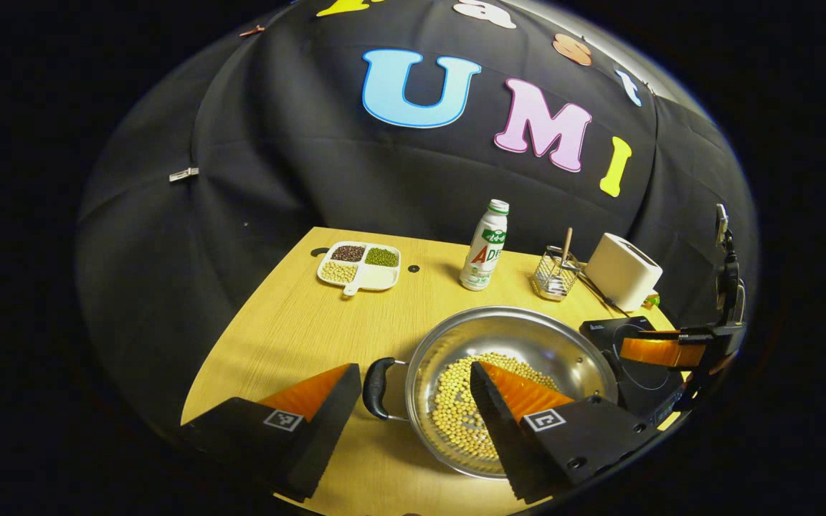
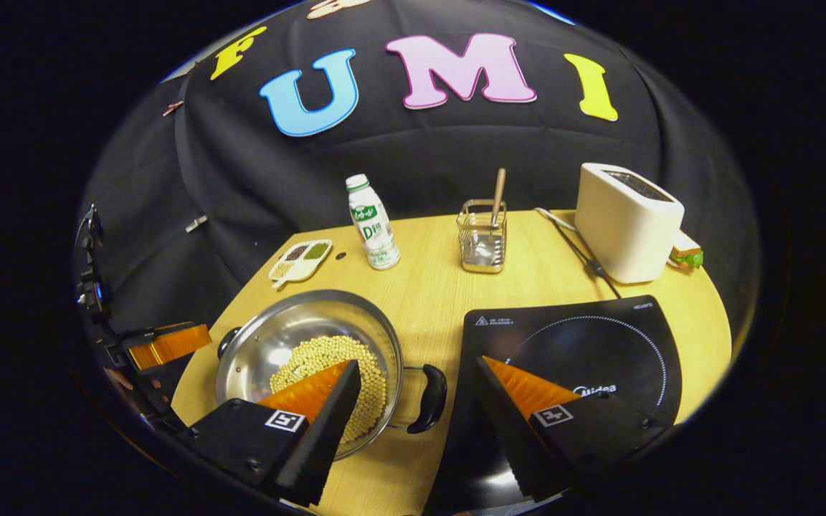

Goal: First push the handle of the pot to place it horizontally, then grasp the pot with both hands and set it on the induction cooktop.

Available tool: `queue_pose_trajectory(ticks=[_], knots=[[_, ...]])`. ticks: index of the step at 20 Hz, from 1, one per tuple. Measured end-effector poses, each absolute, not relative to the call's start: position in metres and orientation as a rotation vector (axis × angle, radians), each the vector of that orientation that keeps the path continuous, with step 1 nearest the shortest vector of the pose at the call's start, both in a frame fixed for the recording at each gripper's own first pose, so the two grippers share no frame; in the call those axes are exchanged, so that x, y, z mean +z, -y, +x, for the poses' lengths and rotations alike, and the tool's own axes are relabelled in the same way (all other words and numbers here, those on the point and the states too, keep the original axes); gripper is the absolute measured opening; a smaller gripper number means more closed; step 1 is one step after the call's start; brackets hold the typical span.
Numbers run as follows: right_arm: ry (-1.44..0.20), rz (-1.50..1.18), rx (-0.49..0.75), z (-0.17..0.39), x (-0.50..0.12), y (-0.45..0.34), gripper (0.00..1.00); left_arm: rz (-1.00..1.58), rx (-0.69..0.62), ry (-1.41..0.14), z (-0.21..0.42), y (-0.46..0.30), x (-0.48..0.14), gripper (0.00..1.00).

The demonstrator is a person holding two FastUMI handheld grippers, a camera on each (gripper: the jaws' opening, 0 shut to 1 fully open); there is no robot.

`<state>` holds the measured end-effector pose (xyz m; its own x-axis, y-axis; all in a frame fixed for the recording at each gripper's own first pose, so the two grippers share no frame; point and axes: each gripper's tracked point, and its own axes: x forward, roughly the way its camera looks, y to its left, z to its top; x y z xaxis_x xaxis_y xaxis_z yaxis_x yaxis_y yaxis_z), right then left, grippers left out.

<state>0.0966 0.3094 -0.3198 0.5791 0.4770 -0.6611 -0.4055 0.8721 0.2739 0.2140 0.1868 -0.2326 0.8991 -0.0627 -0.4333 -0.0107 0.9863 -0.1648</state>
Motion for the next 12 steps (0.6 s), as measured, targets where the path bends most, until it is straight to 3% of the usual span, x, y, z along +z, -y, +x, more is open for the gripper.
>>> queue_pose_trajectory(ticks=[12], knots=[[-0.878, 0.110, 0.532, 0.096, -0.365, -0.339, 0.98, -0.192, -0.109, -0.571, 0.265, -0.185, -0.304, 0.96]])
